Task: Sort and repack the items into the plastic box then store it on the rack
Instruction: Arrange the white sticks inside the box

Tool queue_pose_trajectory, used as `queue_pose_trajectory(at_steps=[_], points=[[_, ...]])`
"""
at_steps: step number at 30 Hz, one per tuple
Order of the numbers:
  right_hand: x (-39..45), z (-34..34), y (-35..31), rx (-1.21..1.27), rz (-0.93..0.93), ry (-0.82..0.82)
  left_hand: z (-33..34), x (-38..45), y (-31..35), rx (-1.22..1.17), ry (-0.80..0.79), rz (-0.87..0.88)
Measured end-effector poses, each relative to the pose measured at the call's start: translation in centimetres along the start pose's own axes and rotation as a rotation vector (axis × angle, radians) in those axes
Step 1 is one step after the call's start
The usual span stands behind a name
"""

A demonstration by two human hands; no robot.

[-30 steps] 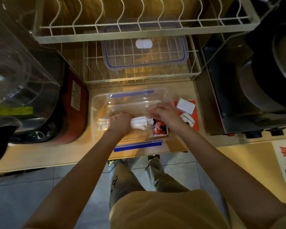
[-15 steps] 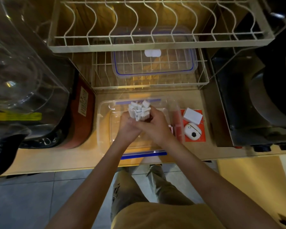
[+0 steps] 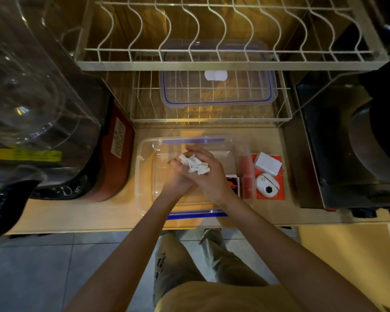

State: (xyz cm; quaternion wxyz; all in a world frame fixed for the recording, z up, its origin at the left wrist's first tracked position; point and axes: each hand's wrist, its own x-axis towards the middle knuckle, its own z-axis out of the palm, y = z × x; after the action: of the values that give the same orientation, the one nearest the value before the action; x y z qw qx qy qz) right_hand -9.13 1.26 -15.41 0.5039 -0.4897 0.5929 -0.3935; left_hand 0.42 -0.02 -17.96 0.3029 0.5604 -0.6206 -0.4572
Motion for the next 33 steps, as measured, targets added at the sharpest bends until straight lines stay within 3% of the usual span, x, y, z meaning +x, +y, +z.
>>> queue_pose_trajectory(at_steps=[4, 7, 16, 20, 23, 26, 33], points=[[0.1, -0.2, -1.1, 0.092, 0.077, 0.013, 0.0, 0.4, 0.3, 0.072, -0.006, -0.003], [0.1, -0.3, -1.8, 0.119, 0.107, -0.013, 0.3, 0.1, -0.3, -0.015, -0.051, -0.006], [-0.8, -0.5, -2.3, 0.065, -0.009, -0.018, 0.9, -0.2, 0.2, -0.137, -0.079, -0.063], [-0.8, -0.6, -2.9, 0.094, -0.03, 0.046, 0.8, 0.3, -0.2, -0.081, -0.112, -0.022], [-0.6, -0.5, -3.7, 0.105, -0.094, 0.066, 0.1, 0.8, 1.4, -0.108, -0.052, 0.041], [-0.5, -0.2, -3.6, 0.104, -0.135, 0.107, -0.5, 1.3, 2.3, 0.07, 0.043, 0.111], [-0.4, 0.0, -1.9, 0.043, -0.001, 0.031, 0.0, 1.2, -0.3, -0.02, -0.107, -0.07]])
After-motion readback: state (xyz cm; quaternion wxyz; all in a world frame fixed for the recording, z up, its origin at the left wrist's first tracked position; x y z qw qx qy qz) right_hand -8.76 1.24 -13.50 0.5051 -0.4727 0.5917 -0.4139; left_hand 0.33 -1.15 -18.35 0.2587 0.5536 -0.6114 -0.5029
